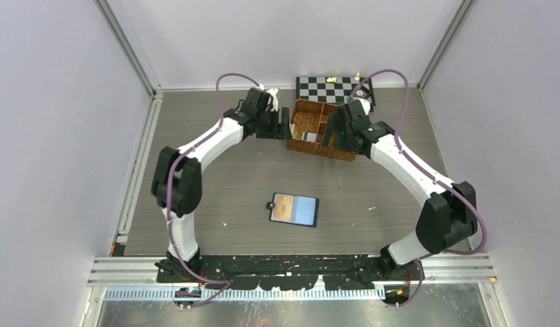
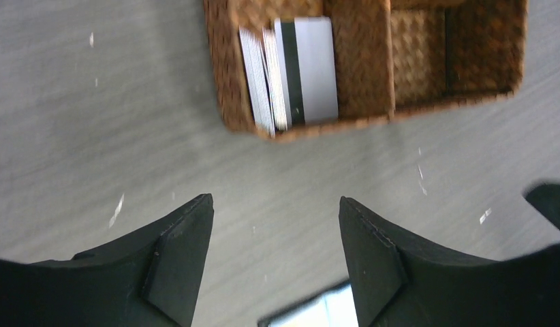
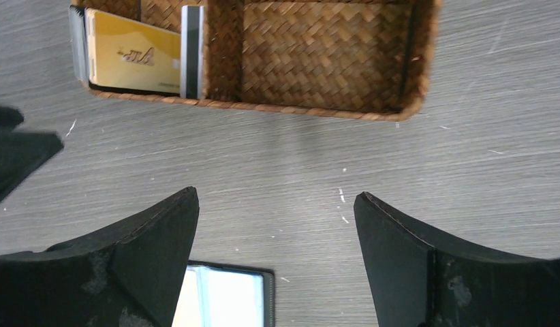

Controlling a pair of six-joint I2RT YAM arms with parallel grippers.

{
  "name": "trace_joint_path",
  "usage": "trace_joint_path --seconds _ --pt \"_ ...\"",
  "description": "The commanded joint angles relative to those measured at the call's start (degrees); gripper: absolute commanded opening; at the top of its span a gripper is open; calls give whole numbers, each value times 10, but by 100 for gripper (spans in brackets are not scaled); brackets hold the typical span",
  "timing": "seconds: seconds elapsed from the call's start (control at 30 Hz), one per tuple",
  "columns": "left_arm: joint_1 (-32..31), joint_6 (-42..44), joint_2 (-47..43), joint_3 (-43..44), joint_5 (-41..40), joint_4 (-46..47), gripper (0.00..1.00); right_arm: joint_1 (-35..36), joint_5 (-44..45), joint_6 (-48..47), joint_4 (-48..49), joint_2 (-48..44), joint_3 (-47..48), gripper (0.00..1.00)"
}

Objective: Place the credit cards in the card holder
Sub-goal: Pick up the credit card from the storage box.

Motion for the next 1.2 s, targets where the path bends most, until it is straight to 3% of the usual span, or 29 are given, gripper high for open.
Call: trace_joint_path --seconds 0.0,0.17,0.53,0.77,1.17 --pt "2 24 83 124 -7 -35 71 -18 13 -29 30 -60 -30 89" --pt "-2 47 180 241 -37 -99 75 -49 -21 -18 53 -88 -62 89" --pt "-22 100 284 381 -95 -180 78 -73 -66 -47 53 -72 -72 89" --pt "-26 108 272 386 -150 -192 73 -78 -77 -50 47 -68 -69 89" --pt "-26 110 241 386 -158 -193 69 -80 -92 -49 43 -67 -68 88"
